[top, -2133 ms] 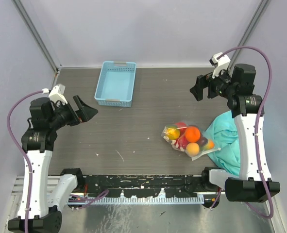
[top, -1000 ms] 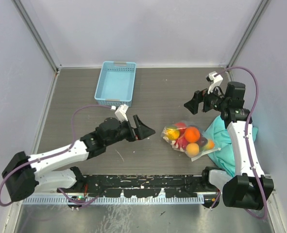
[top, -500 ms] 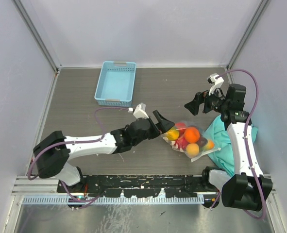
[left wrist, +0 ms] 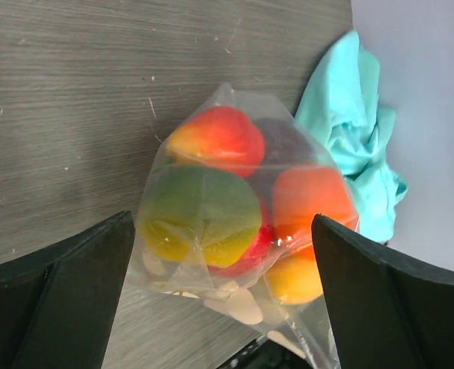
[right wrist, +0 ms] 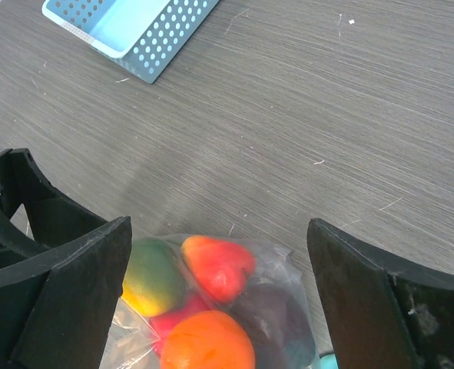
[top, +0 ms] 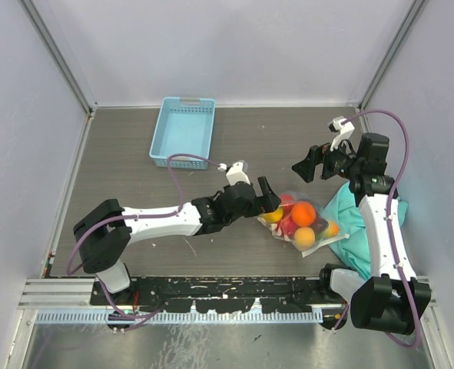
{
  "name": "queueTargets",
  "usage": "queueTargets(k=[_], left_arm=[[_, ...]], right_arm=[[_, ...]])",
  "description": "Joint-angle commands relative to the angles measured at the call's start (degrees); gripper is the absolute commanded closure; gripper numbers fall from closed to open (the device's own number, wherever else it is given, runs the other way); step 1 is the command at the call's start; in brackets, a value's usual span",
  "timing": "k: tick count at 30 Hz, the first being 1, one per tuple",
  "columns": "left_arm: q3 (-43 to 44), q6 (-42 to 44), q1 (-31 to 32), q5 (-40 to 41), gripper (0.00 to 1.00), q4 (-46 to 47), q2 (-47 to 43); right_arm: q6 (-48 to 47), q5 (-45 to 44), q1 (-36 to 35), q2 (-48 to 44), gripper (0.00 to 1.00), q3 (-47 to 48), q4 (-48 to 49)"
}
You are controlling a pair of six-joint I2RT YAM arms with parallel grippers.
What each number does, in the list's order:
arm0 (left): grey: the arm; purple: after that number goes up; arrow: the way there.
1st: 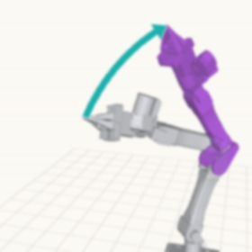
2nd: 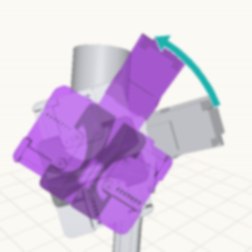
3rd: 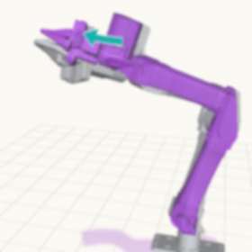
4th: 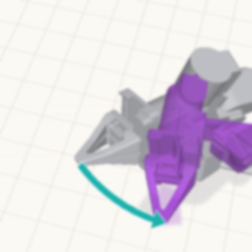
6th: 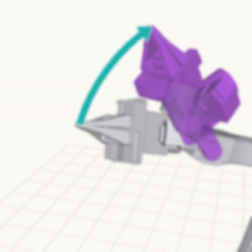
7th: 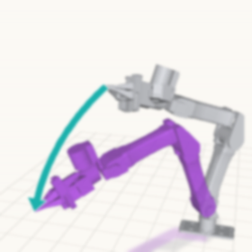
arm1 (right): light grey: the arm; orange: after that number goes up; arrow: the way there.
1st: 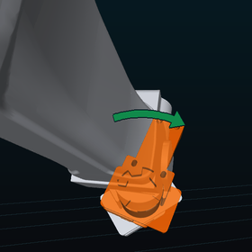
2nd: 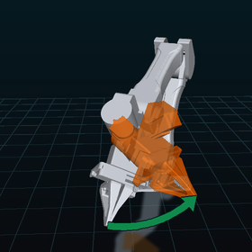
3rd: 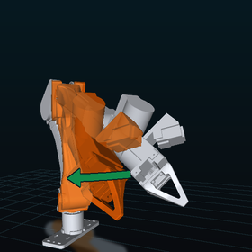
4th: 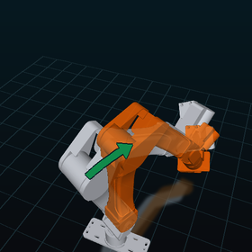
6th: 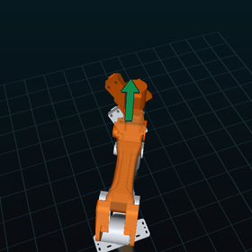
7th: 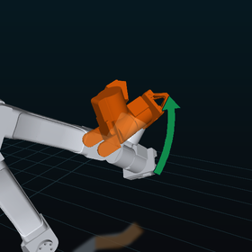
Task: Open the zip-top bag and remove the fake food
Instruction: Move the zipper food storage bag to the center of the board.
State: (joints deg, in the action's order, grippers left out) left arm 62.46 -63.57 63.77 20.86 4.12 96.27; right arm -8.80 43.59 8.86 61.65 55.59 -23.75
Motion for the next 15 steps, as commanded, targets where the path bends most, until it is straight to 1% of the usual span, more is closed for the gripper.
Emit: queueTargets(k=[1, 3, 5, 8, 11, 15], left_arm=[[-2.60, 14.79, -0.23, -6.39, 0.04, 8.33, -1.51], [-5.31, 16.57, -0.88, -9.84, 0.10, 13.52, -2.31], [-6.76, 16.76, -1.85, -12.75, 0.20, 16.23, -2.31], [-6.66, 16.69, -3.31, -16.69, 0.28, 16.70, -1.28], [-6.85, 16.26, -4.44, -18.92, 0.43, 17.91, -0.49], [-7.69, 15.96, -4.98, -19.47, 0.63, 18.97, -0.81]], right_arm=[[0.62, 1.29, 0.03, -0.95, 0.00, 1.43, 1.27], [0.67, 1.56, 0.06, -1.05, 0.00, 1.36, 1.25], [0.56, 1.60, 0.04, -1.04, 0.00, 1.28, 1.31], [0.54, 1.67, 0.03, -1.03, 0.00, 1.07, 1.41], [0.54, 1.71, 0.01, -0.92, 0.00, 0.91, 1.49], [0.54, 1.99, 0.06, -0.66, 0.00, 0.72, 1.60]])
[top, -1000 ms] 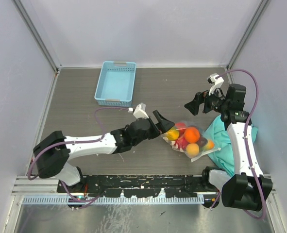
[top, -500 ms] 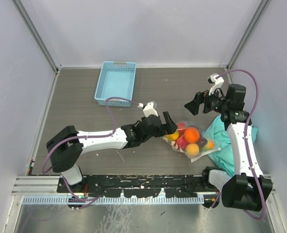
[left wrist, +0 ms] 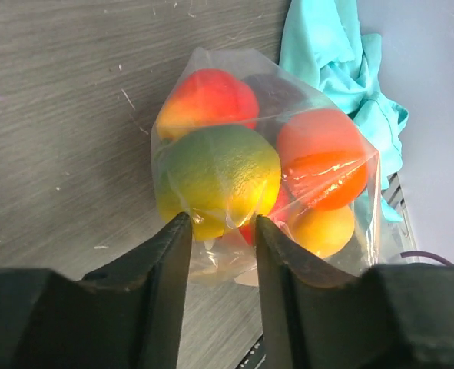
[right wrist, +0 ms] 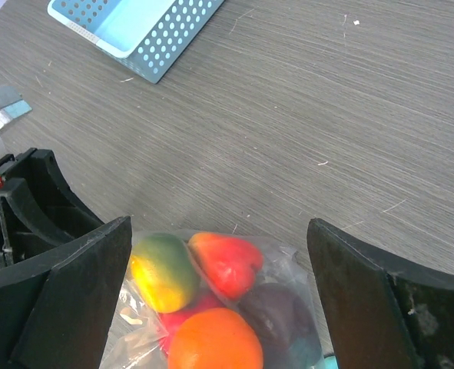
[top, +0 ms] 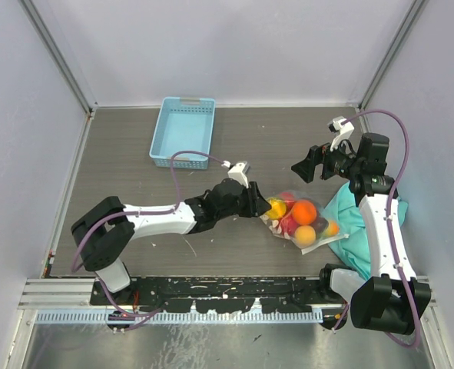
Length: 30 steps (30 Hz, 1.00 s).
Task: Open the zip-top bag and remove the fake food
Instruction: Move the zipper food storage bag to the center of the board.
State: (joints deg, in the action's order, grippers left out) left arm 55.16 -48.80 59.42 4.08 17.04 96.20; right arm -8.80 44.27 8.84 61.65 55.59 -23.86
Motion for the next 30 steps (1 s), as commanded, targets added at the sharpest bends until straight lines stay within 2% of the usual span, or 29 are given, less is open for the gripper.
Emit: queueTargets(k=[1, 7, 12, 19, 30], left_arm=[[-0.64, 1.13, -0.70, -2.72, 0.67, 6.20, -0.91], [-3.84, 0.55, -1.36, -1.86, 0.88, 8.05, -3.25], [-8.75, 0.61, -1.91, 1.36, 1.00, 8.93, -7.84], [-17.47, 0.64, -3.38, 7.67, 1.00, 5.88, -17.99], [-29.89, -0.38, -7.66, 19.62, 1.00, -10.44, -41.83]], right_arm=[[0.54, 1.41, 0.04, -0.64, 0.00, 0.70, 1.71], [0.54, 1.68, -0.18, -0.22, 0.00, 0.57, 1.73], [0.45, 2.95, -0.32, -0.04, 0.00, 0.32, 1.71], [-1.32, 8.61, -0.91, 0.22, 0.00, 0.09, 0.93], [-2.75, 11.39, -2.18, 0.71, 0.00, -0.39, 0.61]])
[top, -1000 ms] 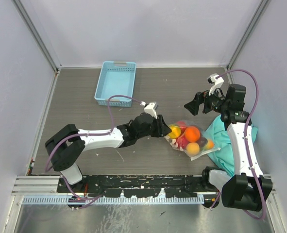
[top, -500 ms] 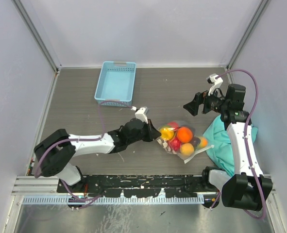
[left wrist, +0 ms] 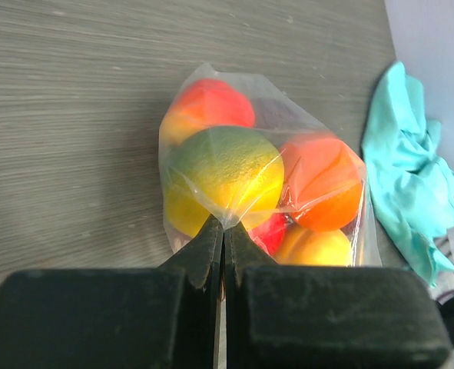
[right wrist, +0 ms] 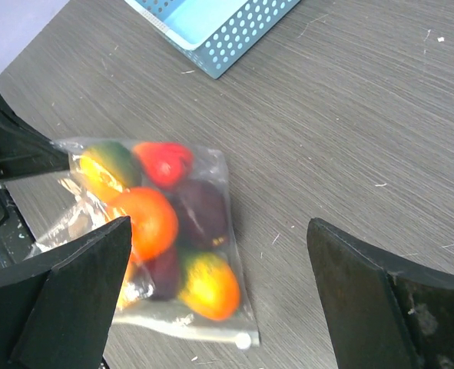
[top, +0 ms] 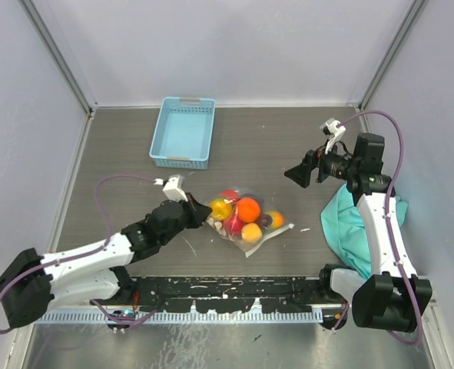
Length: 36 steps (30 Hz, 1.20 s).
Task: Open the zip-top bag and remove the fake food
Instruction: Move the zipper food storage bag to the center of the board.
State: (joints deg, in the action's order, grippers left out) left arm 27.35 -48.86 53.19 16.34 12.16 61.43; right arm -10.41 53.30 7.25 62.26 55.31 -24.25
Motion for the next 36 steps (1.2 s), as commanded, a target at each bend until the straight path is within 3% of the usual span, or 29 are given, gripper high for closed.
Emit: queueTargets(k=[1, 10, 18, 29, 36], left_arm=[[-2.64, -0.35, -1.84, 8.25, 1.00, -7.46, -9.09], [-3.05, -2.82, -6.66, 16.61, 1.00, -27.36, -22.45], [3.40, -3.76, -13.54, 21.51, 0.97, -44.52, -21.99], [18.30, -6.09, -17.21, 32.91, 0.32, -65.53, -10.84], [23.07, 0.88, -17.15, 21.69, 0.14, -64.37, -11.90]], right_arm=[[-1.18, 2.48, -0.69, 0.08, 0.00, -0.17, 1.01], [-1.89, 3.10, -1.22, 0.55, 0.00, -0.72, 1.22], [-1.98, 2.94, -1.43, 1.10, 0.00, -0.95, 1.31], [-2.15, 2.86, -1.47, 1.42, 0.00, -1.05, 1.33], [-2.32, 2.51, -1.95, 1.85, 0.00, -1.13, 1.31]])
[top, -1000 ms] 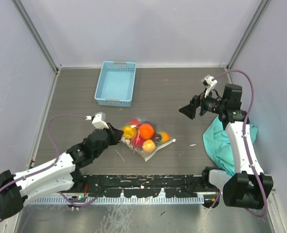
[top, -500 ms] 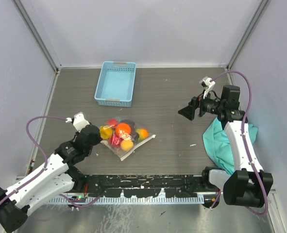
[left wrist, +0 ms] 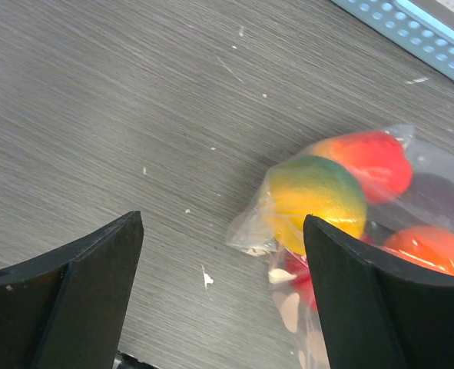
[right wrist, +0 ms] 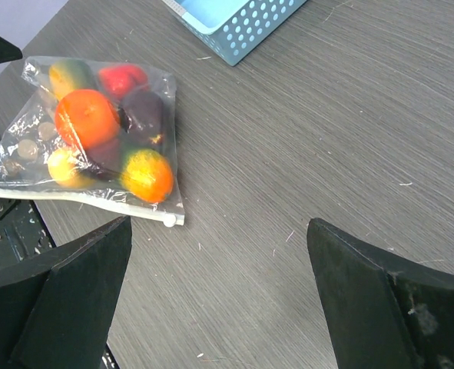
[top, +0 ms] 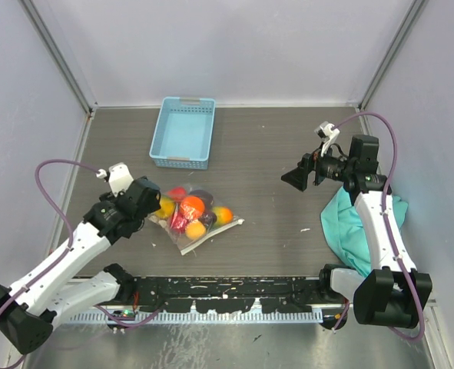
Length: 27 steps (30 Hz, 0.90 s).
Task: Open the zip-top bag and remove the fake food
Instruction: Move the zipper food storage bag to the center of the board.
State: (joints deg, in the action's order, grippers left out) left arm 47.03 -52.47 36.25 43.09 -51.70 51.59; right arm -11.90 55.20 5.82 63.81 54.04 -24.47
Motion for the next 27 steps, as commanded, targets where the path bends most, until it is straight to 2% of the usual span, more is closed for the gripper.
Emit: queueTargets(k=[1, 4, 10, 16, 19, 23, 27], left_arm=[[3.65, 5.77, -0.21, -7.51, 0.11, 0.22, -3.18], [3.75, 8.36, -0.21, -13.74, 0.00, 2.73, -6.87], [2.76, 8.71, -0.22, -26.09, 0.02, 6.49, -13.72], [-6.18, 1.24, -0.21, -36.02, 0.02, 19.15, -20.42], [-9.40, -2.55, -0.23, -40.37, 0.02, 22.95, -20.87], [-11.14, -5.00, 0.42, -42.66, 0.02, 22.19, -19.33], [-10.84, -6.53, 4.32, -37.16, 0.01, 17.02, -18.69]], right_arm=[[-0.84, 0.53, -0.61, 0.31, 0.00, 0.13, 1.57], [-0.93, 0.35, -0.77, 0.40, 0.00, 0.18, 1.53], [-1.02, 0.09, -1.01, 0.46, 0.00, 0.06, 1.53], [-1.09, -0.26, -1.34, 0.54, 0.00, 0.11, 1.44], [-1.11, -0.37, -1.42, 0.53, 0.00, 0.03, 1.44], [-1.11, -0.52, -1.42, 0.63, 0.00, 0.10, 1.44], [-1.16, -0.93, -1.56, 0.77, 0.00, 0.09, 1.44]])
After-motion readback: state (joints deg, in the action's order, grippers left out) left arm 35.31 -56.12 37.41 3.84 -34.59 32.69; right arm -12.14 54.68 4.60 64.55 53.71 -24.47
